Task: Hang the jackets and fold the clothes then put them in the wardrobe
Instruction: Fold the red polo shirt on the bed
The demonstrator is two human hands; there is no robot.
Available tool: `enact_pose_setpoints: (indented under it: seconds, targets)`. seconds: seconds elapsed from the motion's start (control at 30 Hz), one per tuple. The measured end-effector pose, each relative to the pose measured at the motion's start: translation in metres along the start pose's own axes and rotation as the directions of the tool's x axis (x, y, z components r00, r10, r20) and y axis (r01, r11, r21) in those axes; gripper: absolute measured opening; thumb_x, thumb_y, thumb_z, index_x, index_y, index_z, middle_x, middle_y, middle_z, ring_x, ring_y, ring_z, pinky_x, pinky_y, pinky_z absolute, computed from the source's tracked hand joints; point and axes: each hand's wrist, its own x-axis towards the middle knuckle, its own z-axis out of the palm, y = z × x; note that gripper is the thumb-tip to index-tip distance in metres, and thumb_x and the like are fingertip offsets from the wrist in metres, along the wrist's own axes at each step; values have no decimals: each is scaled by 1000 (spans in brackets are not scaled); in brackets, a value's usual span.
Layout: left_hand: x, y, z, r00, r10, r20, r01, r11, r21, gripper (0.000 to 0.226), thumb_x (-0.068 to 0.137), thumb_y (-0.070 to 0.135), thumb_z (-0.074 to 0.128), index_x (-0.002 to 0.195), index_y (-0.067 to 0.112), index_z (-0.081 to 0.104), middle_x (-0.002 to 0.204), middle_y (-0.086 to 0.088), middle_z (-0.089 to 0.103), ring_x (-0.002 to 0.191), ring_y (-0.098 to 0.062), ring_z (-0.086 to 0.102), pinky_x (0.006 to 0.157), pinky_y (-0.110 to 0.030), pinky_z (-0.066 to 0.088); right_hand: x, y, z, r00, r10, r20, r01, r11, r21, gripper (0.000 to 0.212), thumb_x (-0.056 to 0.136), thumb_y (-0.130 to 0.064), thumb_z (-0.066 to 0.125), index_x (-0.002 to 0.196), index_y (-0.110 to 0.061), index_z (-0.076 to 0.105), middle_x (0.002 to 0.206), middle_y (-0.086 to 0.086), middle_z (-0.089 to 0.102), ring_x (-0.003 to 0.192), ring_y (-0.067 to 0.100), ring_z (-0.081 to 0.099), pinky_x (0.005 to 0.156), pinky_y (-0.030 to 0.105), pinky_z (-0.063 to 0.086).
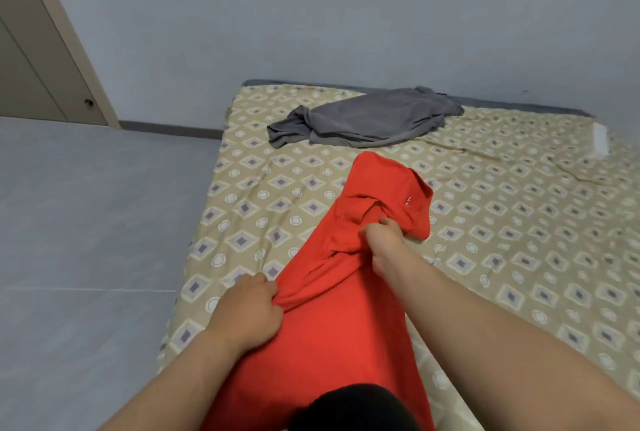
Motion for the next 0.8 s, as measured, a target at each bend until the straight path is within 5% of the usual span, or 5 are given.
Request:
enact_pose_setpoints:
  seconds: [0.13,0.3,0.47,0.6,0.8]
  targets:
    - [21,-13,-15,942,-334,-18,317,910,-269,16,78,18,45,64,15,52,69,2,61,65,-17,56,54,-27,36,6,-23,41,944,-331,-3,315,903,-292,54,85,-8,49,135,-24,61,141,3,57,128,26,53,112,38,39]
    - [40,-58,-25,807,-585,87,587,776,-230,36,97,30,40,110,8,65,122,-17,65,108,-35,61,80,-33,42,-18,-28,112,552,-519,652,831,275,-484,47,90,-10,48,130,-28,64,156,-4,42,148,24,26,121,51,6]
    - [35,-81,-25,782,-619,72,623,773,-119,24,81,20,43,95,15,62,117,-13,66,92,-32,58,78,-33,43,-17,-7,97,382,-606,697,821,-123,-557,37,81,-10,55,113,-21,70,136,2,58,132,27,47,115,49,18]
    - [38,-74,-22,808,-589,12,589,808,-10,20,77,22,41,88,23,58,106,-4,67,82,-26,53,72,-32,41,14,-14,48,335,-813,476,870,74,-487,20,69,5,55,85,2,68,99,20,62,93,39,60,84,43,48]
    - [43,-71,-20,834,-552,-18,552,834,15,20,80,21,40,91,26,55,107,-2,66,84,-24,52,72,-32,40,65,-46,4,758,-630,-169,523,743,-418,30,72,-26,49,97,-17,63,93,-1,57,79,20,54,82,39,50]
